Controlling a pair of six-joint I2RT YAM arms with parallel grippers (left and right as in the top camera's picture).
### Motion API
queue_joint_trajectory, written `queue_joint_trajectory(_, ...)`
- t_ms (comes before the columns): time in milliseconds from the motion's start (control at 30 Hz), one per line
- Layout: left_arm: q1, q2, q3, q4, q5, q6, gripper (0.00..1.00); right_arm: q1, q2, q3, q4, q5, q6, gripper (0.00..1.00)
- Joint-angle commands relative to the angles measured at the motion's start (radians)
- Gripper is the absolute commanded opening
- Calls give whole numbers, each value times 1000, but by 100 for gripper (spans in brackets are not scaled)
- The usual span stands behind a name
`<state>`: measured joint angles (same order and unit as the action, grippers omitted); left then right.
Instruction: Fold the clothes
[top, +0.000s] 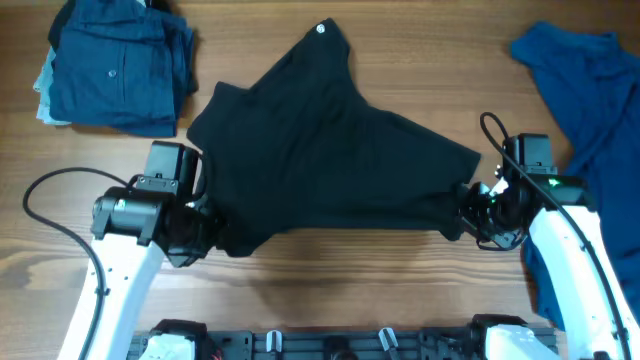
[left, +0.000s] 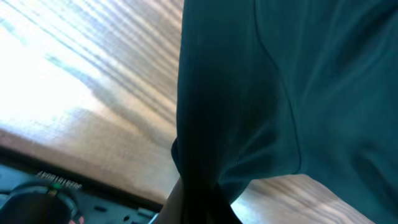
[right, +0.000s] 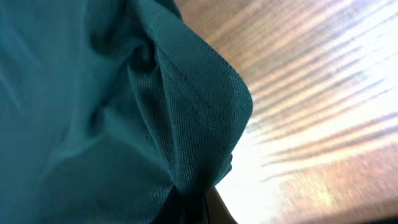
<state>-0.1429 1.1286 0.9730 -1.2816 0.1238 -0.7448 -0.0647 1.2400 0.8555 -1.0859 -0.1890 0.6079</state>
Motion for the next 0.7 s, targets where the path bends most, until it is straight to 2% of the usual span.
queue_joint_trajectory(0, 6, -38, 43, -37, -24, 8, 4, -2, -48, 40, -46, 88, 24, 4)
queue_joint_trajectory(100, 6, -66, 87, -54, -51, 8, 4, -2, -79, 164, -150, 204, 31, 4)
queue_joint_trajectory(267, 6, -79, 168, -63, -51, 9, 4, -2, -114, 404, -252, 227, 3, 4)
queue_joint_trajectory(400, 6, -89, 229, -71, -51, 35, 4, -2, -121, 525, -280, 227, -58, 4)
queue_joint_trajectory(567, 6, -93, 328, -119, -51, 64, 4, -2, -126, 589, -287, 261, -56, 4)
queue_joint_trajectory(667, 6, -109, 427, -135, -63, 87, 4, -2, -126, 700, -295, 284, -59, 4)
